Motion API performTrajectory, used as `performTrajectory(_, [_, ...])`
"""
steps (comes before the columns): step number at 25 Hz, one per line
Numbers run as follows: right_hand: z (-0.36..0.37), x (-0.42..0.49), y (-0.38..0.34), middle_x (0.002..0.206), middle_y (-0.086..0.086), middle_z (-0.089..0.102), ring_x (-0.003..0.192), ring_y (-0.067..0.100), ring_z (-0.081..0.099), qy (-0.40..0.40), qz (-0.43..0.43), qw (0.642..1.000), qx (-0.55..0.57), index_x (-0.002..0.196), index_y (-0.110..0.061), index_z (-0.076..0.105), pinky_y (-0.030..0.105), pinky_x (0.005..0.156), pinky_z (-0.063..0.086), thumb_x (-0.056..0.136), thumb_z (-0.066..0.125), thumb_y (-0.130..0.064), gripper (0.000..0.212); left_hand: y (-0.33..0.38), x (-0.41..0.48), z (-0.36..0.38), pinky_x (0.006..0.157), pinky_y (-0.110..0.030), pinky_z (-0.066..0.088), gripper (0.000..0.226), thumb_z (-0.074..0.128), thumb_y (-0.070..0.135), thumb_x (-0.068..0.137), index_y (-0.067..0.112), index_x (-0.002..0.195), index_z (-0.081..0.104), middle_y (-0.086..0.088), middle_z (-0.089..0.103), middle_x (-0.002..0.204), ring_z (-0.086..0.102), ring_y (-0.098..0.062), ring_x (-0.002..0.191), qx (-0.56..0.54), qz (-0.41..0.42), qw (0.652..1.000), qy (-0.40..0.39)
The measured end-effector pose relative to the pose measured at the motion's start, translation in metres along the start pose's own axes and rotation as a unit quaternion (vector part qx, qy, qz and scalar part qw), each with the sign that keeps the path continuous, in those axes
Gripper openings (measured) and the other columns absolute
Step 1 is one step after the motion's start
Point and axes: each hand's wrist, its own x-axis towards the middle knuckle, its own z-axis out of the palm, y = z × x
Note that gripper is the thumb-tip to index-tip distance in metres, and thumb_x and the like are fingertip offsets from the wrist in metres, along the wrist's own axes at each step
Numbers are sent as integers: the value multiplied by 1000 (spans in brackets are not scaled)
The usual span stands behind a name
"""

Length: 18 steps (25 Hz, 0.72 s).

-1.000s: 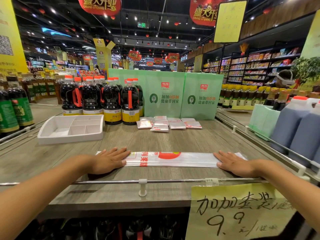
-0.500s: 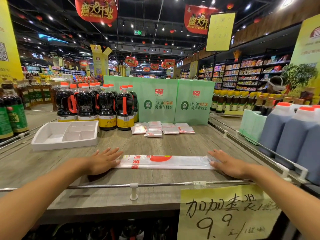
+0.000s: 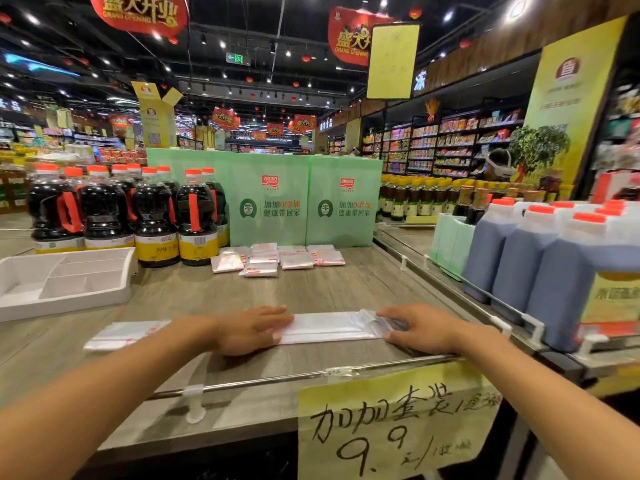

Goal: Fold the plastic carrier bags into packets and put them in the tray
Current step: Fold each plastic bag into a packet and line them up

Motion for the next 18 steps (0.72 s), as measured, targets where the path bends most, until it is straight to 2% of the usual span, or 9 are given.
performTrajectory(2, [2,1,2,151,-4,52,133,18,52,9,-5,1000,-9,152,-33,45,35,111,40,100,56,-44,54,-10,3,7,119,-24,-4,54,33,39,111,35,161,15,11,4,170,2,-8,156,-17,3,1000,-1])
performTrajectory(5, [4,3,3,147,-4,56,128,19,55,22,2,1000,-3,150,-31,48,35,107,44,101,54,-39,50,-20,2,13,123,-29,-6,52,28,40,111,40,160,12,16,3,169,-3,-5,155,-24,8,1000,6])
performTrajectory(8, [3,3,1,142,-2,60,125,21,58,34,0,999,-16,148,-25,52,34,103,45,101,53,-26,47,-24,3,16,126,-34,-7,51,26,42,111,45,159,10,21,1,167,-6,-3,154,-23,8,1000,-1])
performTrajectory(12, [3,0,0,126,3,68,114,26,62,46,7,998,-32,134,-18,63,42,99,50,95,53,-8,41,-28,5,19,126,-37,-8,52,22,51,108,47,158,8,21,-1,167,-8,-3,154,-21,15,1000,8])
performTrajectory(13, [2,0,0,125,3,68,115,26,61,45,10,998,-34,134,-17,63,41,99,49,92,53,-3,46,-30,5,19,126,-38,-8,58,17,62,103,48,158,6,21,-2,167,-9,-4,154,-18,15,1000,6])
performTrajectory(15, [1,-2,0,127,4,67,117,25,60,46,10,998,-37,134,-15,64,37,99,49,83,53,6,56,-32,2,19,125,-38,-9,89,2,93,78,52,156,2,23,-4,166,-11,-4,154,-10,23,1000,-3])
performTrajectory(16, [1,-3,1,127,4,67,115,25,60,48,12,998,-37,134,-15,65,35,97,49,82,53,8,58,-32,1,19,125,-39,-9,103,-4,101,65,53,156,1,24,-5,166,-11,-4,154,-8,23,1000,-6])
performTrajectory(17, [1,-3,2,125,4,67,111,24,61,50,15,998,-36,131,-14,66,35,94,51,82,52,10,57,-33,1,19,125,-39,-10,108,-6,102,60,54,155,0,24,-5,166,-11,-5,154,-6,22,1000,-9])
performTrajectory(18, [2,-1,4,122,6,69,105,24,62,53,18,998,-40,126,-13,69,37,92,53,83,51,10,52,-33,1,20,124,-39,-10,103,-5,100,65,53,156,0,23,-6,167,-12,-5,154,-3,20,1000,-11])
